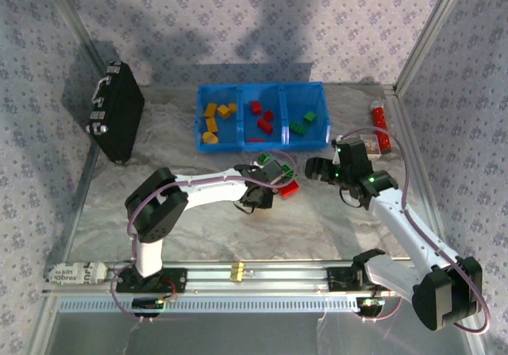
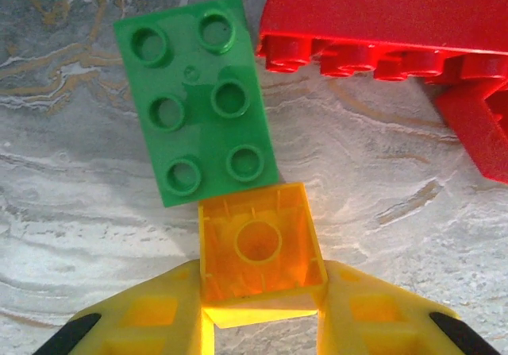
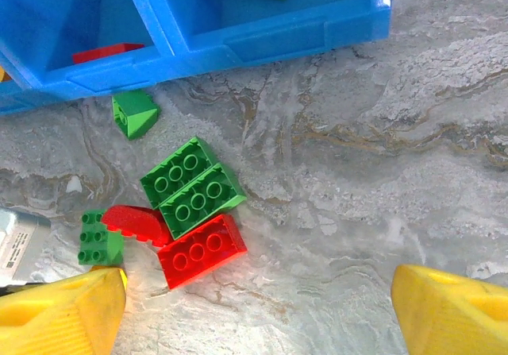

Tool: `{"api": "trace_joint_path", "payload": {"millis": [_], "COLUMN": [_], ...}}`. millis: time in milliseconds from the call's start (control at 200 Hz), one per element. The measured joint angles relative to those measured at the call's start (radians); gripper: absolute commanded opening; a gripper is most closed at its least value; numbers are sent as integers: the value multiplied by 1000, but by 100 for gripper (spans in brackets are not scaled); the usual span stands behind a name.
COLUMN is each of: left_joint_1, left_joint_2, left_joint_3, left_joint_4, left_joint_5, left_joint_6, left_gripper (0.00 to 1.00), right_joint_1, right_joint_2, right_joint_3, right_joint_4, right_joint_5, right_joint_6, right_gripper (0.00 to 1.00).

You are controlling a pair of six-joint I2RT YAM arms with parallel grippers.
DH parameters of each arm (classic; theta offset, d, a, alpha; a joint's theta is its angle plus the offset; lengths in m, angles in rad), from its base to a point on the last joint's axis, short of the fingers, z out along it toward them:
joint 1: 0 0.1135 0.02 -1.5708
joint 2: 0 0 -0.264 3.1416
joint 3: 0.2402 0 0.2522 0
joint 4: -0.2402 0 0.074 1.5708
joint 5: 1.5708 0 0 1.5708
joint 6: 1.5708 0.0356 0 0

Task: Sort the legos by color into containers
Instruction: Pick up the lego from the center of the table, then place the lego in the container.

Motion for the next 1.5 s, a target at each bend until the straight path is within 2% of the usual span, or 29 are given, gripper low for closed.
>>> {"api": "trace_joint_path", "payload": {"millis": [240, 350, 550, 715, 750, 800, 860, 919, 989, 1254, 1499], "left_joint_1": [12, 52, 260, 443, 477, 512, 542, 549, 537, 483, 413], "left_joint_2": [-89, -175, -315, -249, -208, -149, -84, -63, -90, -354, -565], "left_joint_3": [0, 0, 28, 215, 277, 353, 428, 436, 372, 37, -212], "left_joint_4": [-47, -60, -97, -125, -127, -127, -127, -115, -75, 13, 61], "left_joint_5": [-23, -27, -32, 2, 15, 35, 58, 64, 74, 93, 83], "left_joint_6": [24, 52, 153, 265, 290, 328, 354, 374, 389, 367, 304], "left_gripper": [27, 27, 28, 28, 38, 66, 75, 79, 79, 79, 78], "right_joint_1": [0, 0, 0, 0, 1, 5, 10, 17, 21, 28, 64], "right_joint_2": [-10, -15, -21, -21, -21, -23, -30, -42, -61, -64, 50], "right_joint_3": [-13, -15, -16, -20, -20, -20, -20, -20, -20, -50, -52], "right_joint_4": [1, 1, 0, 0, 0, -2, -8, -17, -24, -24, -24], "right_joint_5": [0, 0, -10, -26, -26, -26, -26, -25, -24, -21, -18], "right_joint_6": [0, 0, 4, 14, 16, 19, 23, 23, 23, 23, 5], "right_gripper": [89, 89, 89, 89, 89, 89, 89, 89, 89, 91, 94]}}
